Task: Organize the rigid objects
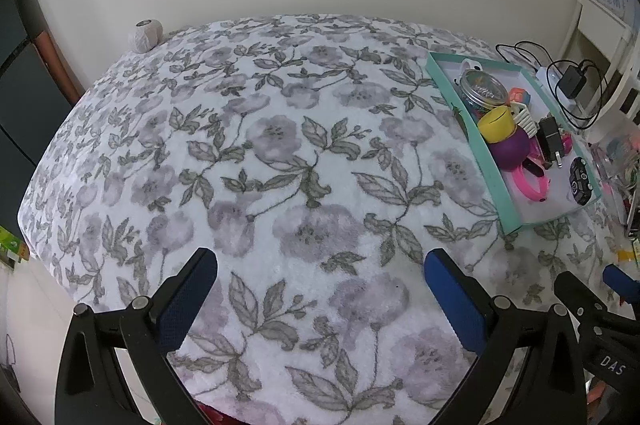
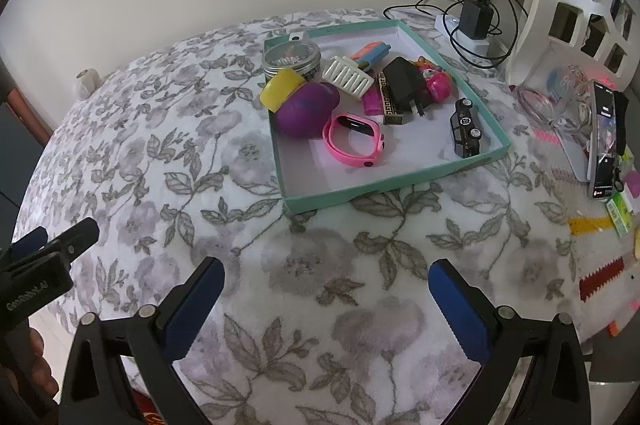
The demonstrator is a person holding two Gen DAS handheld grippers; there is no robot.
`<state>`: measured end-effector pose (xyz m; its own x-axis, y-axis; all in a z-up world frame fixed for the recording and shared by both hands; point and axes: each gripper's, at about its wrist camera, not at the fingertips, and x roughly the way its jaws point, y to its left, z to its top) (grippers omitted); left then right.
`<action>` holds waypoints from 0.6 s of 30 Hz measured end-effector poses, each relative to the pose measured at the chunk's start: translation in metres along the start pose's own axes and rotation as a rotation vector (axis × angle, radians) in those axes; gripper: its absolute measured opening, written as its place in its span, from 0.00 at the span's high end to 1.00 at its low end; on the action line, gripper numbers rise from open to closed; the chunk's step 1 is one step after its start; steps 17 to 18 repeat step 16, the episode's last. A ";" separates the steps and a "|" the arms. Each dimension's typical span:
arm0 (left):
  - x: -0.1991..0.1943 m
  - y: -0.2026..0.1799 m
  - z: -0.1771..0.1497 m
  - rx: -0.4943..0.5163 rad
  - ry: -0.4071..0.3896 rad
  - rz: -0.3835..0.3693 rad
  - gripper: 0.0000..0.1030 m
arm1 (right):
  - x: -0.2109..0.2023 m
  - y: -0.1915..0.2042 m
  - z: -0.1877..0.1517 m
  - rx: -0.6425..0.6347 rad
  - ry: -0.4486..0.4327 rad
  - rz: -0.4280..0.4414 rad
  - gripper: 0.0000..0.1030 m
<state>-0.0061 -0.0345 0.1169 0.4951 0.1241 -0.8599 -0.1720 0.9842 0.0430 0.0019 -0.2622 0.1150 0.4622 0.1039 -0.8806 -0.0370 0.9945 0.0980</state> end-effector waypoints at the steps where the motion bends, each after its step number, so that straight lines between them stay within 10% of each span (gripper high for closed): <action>1: 0.000 0.000 0.000 0.001 0.001 -0.003 0.00 | 0.000 0.000 0.000 -0.001 0.002 0.000 0.00; 18: -0.001 -0.003 0.000 0.019 -0.010 -0.006 0.00 | 0.004 0.001 0.000 -0.005 0.011 -0.001 0.00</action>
